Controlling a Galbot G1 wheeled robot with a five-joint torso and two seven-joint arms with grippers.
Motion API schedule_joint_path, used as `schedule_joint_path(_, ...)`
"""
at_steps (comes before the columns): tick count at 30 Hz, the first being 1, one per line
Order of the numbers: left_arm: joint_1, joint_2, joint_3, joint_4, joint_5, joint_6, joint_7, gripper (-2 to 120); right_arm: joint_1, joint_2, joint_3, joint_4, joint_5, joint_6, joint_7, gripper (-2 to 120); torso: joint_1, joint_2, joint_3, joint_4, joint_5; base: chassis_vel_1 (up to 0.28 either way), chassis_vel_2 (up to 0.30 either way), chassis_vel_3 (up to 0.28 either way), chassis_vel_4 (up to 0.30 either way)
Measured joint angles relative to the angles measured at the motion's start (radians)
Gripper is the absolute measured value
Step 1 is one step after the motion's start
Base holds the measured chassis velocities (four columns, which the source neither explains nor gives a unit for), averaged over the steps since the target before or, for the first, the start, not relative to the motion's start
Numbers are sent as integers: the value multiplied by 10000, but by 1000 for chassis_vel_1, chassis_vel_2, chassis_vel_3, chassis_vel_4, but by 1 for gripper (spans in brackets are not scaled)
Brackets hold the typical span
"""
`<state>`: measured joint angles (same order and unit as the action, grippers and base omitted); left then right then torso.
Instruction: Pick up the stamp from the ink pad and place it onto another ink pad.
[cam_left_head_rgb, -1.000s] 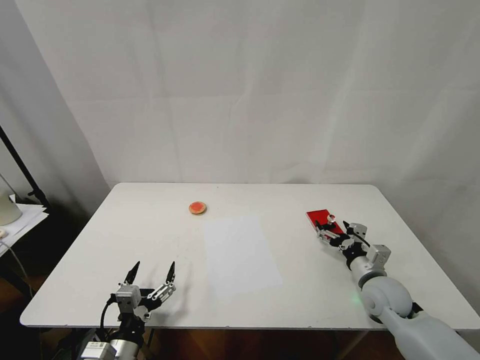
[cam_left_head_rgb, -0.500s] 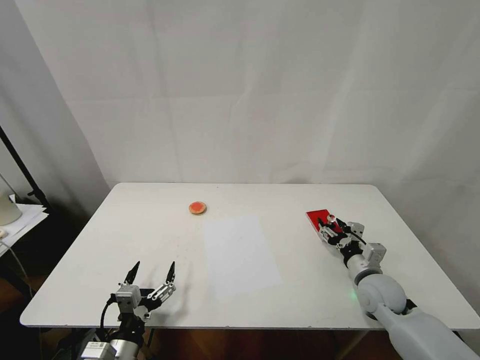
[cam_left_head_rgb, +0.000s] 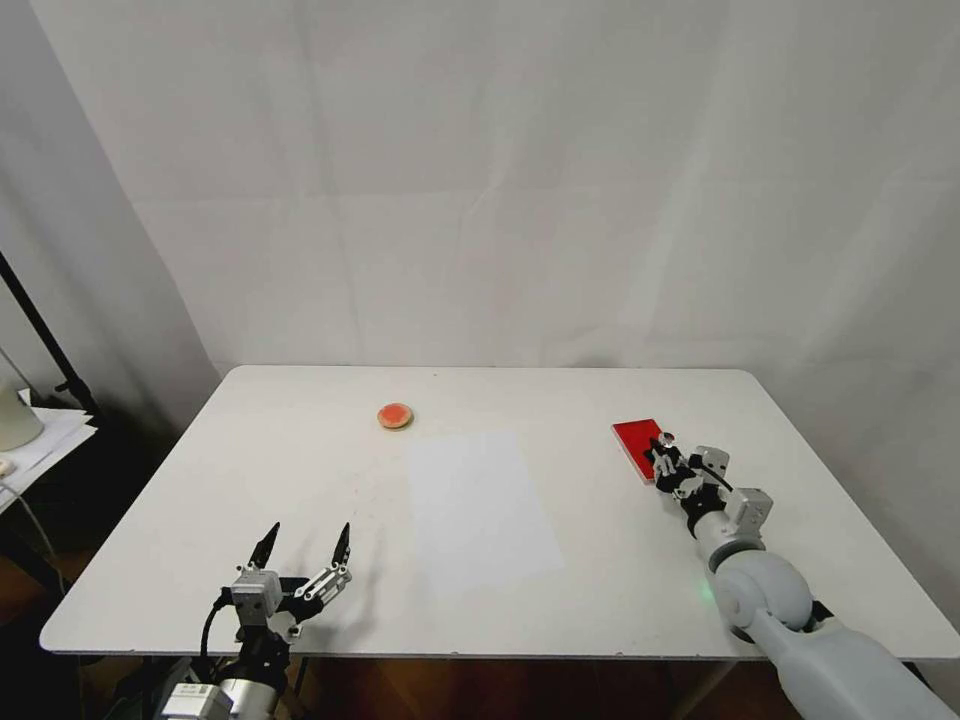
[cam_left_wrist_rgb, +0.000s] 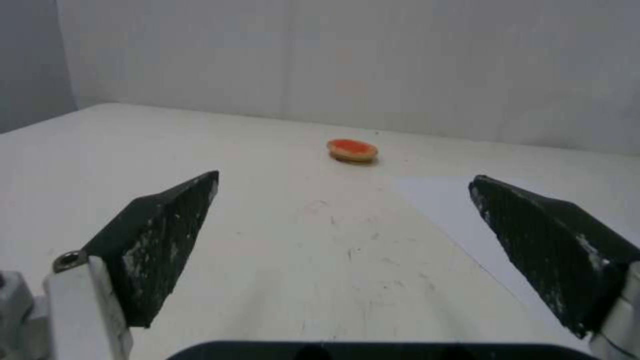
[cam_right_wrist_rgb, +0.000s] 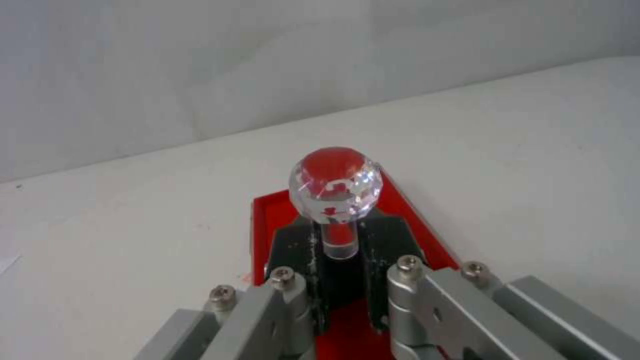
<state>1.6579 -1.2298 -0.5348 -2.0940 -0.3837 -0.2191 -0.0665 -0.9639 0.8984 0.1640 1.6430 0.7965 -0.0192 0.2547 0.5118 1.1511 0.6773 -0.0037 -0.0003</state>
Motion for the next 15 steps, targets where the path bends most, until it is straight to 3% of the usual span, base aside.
schedule_joint_path(11,0,0,0,0,0,0,0,100,596,-486,-296,473,132,-35,-281,10,1,-1,1,-2,0,0,0,0,0)
schedule_joint_path(15,-1,0,0,0,0,0,0,100,2455,-1058,-2352,757,426,233,-1860,10,1,0,1,-1,-3,0,0,0,0)
